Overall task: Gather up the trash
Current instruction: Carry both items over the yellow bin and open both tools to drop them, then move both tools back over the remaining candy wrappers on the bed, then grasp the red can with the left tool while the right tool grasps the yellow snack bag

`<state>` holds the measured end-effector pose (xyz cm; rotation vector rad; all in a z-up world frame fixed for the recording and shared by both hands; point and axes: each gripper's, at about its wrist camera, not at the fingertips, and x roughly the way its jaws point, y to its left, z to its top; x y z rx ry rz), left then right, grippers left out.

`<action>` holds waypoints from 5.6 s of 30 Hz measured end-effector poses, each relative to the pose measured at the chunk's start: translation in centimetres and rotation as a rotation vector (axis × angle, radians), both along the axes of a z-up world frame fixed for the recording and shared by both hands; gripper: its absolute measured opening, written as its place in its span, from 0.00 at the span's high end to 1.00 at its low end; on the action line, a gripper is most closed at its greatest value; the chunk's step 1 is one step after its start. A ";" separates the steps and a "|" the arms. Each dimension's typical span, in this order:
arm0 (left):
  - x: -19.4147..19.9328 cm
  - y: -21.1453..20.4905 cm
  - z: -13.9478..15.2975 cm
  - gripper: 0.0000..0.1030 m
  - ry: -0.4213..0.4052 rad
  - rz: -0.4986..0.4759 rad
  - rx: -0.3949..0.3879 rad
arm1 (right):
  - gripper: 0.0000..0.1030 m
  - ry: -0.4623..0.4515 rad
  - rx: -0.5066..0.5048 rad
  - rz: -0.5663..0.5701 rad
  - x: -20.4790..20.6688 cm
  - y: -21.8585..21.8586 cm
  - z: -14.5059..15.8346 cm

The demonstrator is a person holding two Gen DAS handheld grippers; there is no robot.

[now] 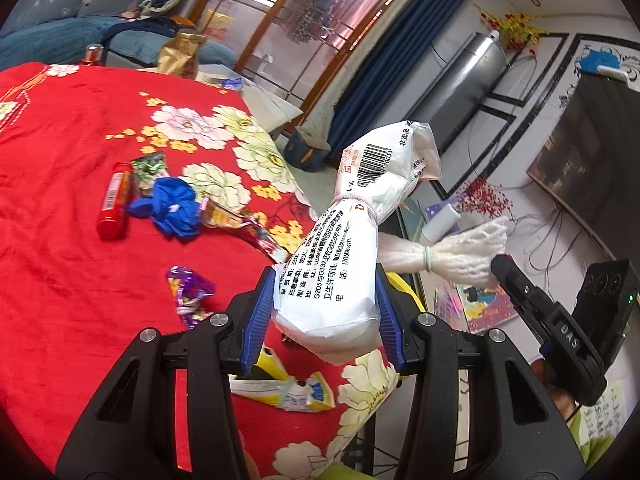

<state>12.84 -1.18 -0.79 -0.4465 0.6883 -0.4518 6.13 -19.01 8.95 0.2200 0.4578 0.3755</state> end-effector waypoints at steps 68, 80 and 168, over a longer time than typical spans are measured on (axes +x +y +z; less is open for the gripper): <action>5.9 -21.9 -5.5 0.30 0.080 -0.314 0.217 | 0.58 0.276 0.169 -0.547 3.0 -20.4 -13.5; 4.7 -18.4 -3.4 0.11 0.002 -0.203 0.189 | 0.49 0.209 0.086 -0.511 2.8 -17.4 -10.9; 6.1 11.3 -7.0 0.35 0.135 0.413 0.108 | 0.42 0.258 -0.331 0.317 1.8 13.0 -13.2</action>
